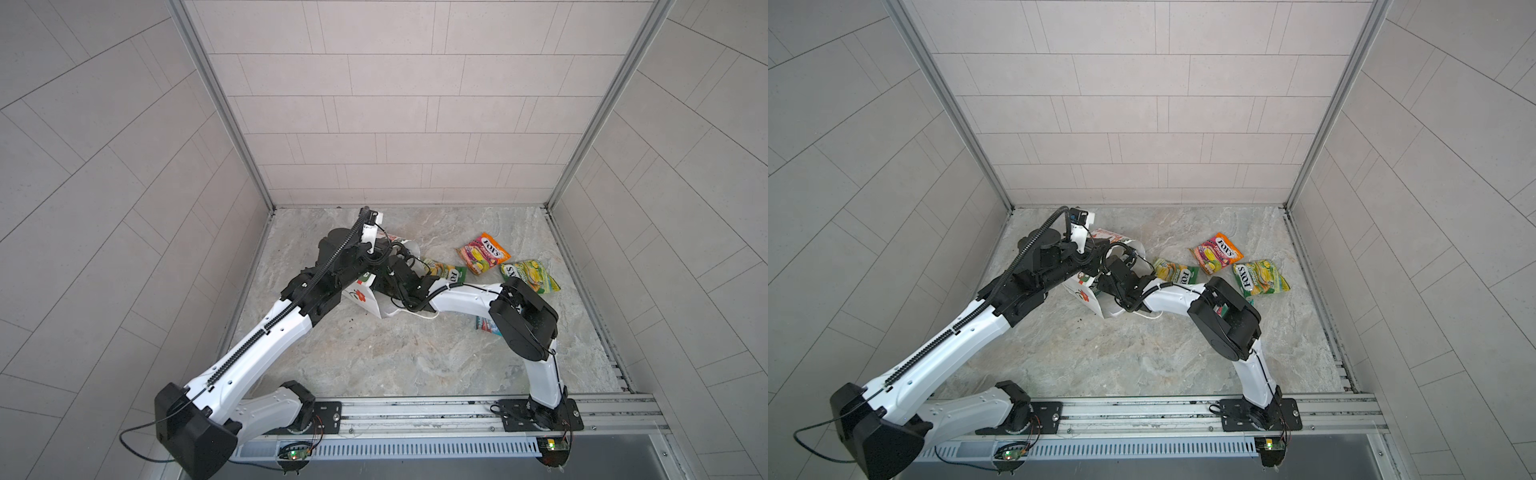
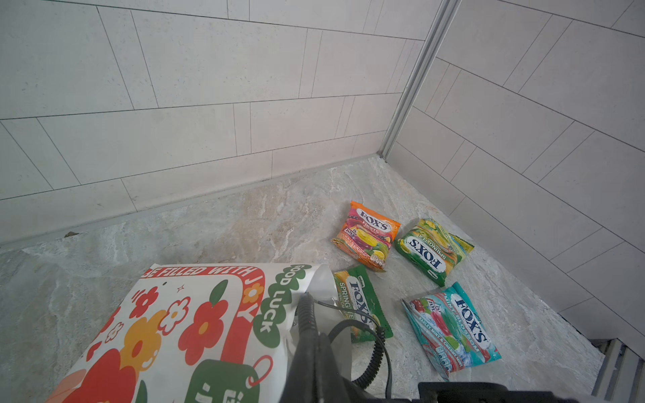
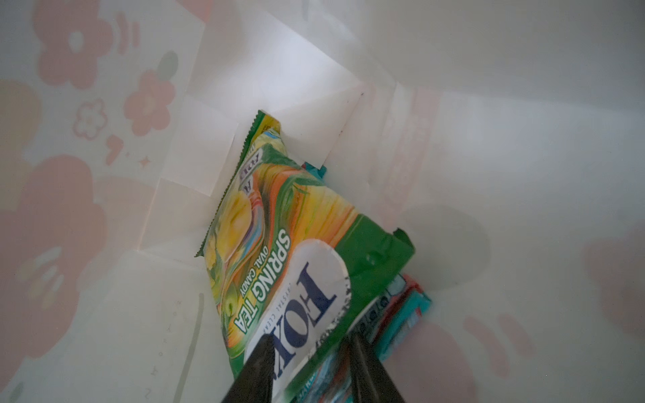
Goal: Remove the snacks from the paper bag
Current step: 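Reach deep into the bag with the right gripper toward the green Spring Tea packet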
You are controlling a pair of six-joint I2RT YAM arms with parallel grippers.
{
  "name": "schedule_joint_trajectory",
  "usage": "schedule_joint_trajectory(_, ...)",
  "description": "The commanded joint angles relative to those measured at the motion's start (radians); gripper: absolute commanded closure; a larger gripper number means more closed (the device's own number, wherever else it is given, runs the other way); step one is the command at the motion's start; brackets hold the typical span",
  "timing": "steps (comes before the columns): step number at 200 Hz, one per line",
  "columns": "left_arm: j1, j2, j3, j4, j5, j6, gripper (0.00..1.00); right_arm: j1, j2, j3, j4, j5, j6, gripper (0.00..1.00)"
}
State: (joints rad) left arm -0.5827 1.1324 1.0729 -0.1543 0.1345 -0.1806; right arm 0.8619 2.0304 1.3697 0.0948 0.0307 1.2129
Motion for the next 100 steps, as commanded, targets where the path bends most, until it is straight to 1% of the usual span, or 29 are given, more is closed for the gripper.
schedule_joint_trajectory(1, 0.001, -0.02, -0.014, 0.031, 0.02, -0.014, 1.0, 0.002, 0.04, 0.032, 0.001, 0.014, 0.033, 0.63)
schedule_joint_trajectory(24, 0.001, -0.022, -0.016, 0.036, 0.024, -0.019, 1.0, 0.002, 0.057, 0.056, -0.028, 0.028, 0.059, 0.63)
schedule_joint_trajectory(43, 0.001, -0.024, -0.019, 0.039, 0.025, -0.023, 1.0, 0.002, 0.063, 0.049, -0.004, 0.047, 0.072, 0.63)
schedule_joint_trajectory(67, 0.001, -0.025, -0.018, 0.045, 0.033, -0.025, 1.0, -0.003, 0.09, 0.083, -0.001, 0.033, 0.078, 0.63)
schedule_joint_trajectory(76, 0.002, -0.026, -0.019, 0.045, 0.037, -0.022, 1.0, -0.004, 0.103, 0.089, 0.026, 0.028, 0.081, 0.63)
schedule_joint_trajectory(92, 0.001, -0.031, -0.019, 0.041, 0.026, -0.018, 1.0, -0.009, 0.123, 0.086, 0.09, 0.012, 0.094, 0.65)
schedule_joint_trajectory(100, 0.001, -0.032, -0.02, 0.041, 0.023, -0.018, 1.0, -0.015, 0.135, 0.083, 0.133, -0.013, 0.094, 0.7)
